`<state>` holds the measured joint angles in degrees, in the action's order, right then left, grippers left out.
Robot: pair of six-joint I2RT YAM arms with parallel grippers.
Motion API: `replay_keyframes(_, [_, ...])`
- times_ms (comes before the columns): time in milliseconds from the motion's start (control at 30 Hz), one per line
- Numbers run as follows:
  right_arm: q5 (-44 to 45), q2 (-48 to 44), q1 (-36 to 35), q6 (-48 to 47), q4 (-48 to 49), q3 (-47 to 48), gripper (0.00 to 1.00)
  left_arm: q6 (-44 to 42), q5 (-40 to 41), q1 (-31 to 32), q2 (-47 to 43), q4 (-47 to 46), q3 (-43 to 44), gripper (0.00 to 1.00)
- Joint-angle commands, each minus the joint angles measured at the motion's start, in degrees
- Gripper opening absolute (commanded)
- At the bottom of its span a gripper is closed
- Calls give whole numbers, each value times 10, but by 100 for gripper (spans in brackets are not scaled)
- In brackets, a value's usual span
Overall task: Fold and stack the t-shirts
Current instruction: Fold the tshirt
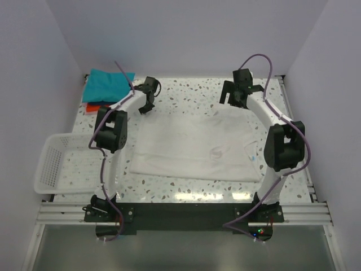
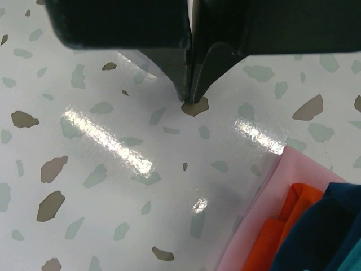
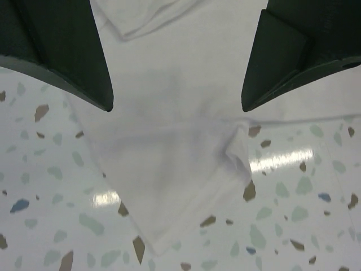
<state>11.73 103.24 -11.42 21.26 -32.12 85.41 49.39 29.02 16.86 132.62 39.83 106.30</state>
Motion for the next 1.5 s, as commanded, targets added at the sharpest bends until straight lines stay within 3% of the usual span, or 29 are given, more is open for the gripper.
replay_keyframes(0, [42, 85, 14, -11, 21, 98, 99, -23, -26, -4, -38, -13, -35, 0])
replay_keyframes(233, [77, 271, 17, -17, -12, 300, 95, -34, -37, -3, -84, -54, -83, 0])
replay_keyframes(367, [79, 312, 21, -24, 7, 321, 87, -48, -55, -3, -105, -81, -111, 0])
replay_keyframes(833, [95, 372, 25, -32, 19, 350, 81, -54, -64, 5, -134, -100, -141, 0])
replay_keyframes(1000, [95, 351, 27, -29, 28, 317, 59, -53, -68, 7, -137, -99, -142, 0])
replay_keyframes(1033, [95, 348, 28, -27, 27, 304, 50, -53, -68, 7, -138, -100, -142, 0])
replay_keyframes(1200, [88, 312, 31, -18, 48, 252, 31, -50, -66, 8, -145, -95, -146, 0])
replay_keyframes(1300, [78, 303, 30, -23, 58, 234, 13, -48, -64, 11, -152, -96, -152, 0])
replay_keyframes(1333, [74, 301, 30, -24, 59, 235, 0, -48, -63, 12, -154, -96, -153, 0])
replay_keyframes(1467, [58, 283, 31, -32, 64, 234, 0, -45, -67, 13, -163, -97, -165, 0])
